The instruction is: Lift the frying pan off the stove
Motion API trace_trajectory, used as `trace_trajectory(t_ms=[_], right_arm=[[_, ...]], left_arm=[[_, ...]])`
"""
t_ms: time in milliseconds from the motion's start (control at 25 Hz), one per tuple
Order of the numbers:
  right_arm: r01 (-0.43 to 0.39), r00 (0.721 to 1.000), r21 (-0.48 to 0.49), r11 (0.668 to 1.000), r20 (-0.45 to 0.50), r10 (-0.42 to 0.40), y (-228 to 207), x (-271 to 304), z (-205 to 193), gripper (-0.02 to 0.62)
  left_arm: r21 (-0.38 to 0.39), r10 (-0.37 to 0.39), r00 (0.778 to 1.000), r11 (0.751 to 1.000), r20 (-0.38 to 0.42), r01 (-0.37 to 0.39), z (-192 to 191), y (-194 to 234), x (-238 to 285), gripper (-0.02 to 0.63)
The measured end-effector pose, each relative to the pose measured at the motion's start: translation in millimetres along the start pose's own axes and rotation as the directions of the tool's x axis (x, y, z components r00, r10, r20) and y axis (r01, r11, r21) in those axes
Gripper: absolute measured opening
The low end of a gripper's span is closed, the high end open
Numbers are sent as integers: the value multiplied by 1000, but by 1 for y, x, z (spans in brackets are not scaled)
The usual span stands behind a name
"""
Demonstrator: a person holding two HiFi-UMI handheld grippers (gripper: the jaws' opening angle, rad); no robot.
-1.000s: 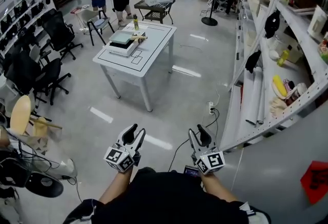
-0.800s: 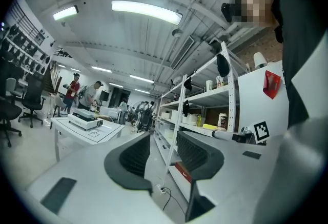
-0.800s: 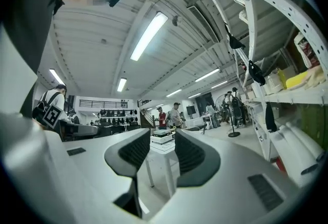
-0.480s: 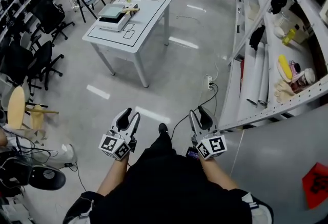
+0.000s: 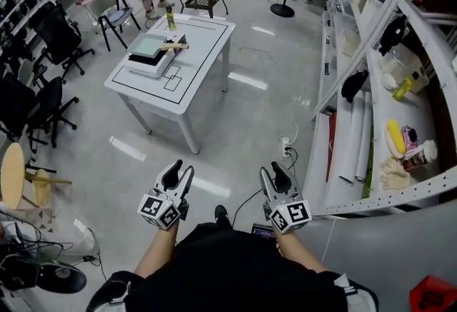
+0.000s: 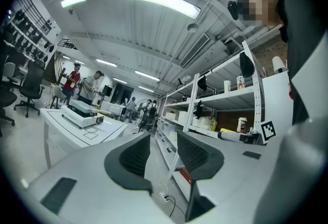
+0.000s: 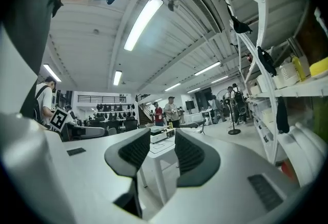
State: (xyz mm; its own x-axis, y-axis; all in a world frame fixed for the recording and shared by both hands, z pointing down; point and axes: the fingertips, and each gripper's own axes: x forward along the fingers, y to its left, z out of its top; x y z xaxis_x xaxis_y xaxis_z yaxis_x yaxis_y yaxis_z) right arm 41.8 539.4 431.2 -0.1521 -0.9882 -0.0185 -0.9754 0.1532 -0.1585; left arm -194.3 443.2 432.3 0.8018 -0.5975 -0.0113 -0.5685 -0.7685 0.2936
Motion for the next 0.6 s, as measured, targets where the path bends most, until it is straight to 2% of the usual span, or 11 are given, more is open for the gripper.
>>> trace_trajectory(t_ms=[120, 280, 600], right_arm=[[-18, 1000, -20, 1000, 15, 18, -7, 41, 19, 158], [-15, 997, -83, 996, 77, 22, -11, 81, 49, 158], [20, 999, -86, 996, 31, -17, -39, 118, 30, 158]], left_arm=[[-18, 13, 999, 1000, 30, -12, 18, 29, 28, 167], [6, -24, 999, 1000, 40, 24, 34, 56, 63, 167], [-36, -29, 999, 999, 34, 30, 19, 91, 97, 167]])
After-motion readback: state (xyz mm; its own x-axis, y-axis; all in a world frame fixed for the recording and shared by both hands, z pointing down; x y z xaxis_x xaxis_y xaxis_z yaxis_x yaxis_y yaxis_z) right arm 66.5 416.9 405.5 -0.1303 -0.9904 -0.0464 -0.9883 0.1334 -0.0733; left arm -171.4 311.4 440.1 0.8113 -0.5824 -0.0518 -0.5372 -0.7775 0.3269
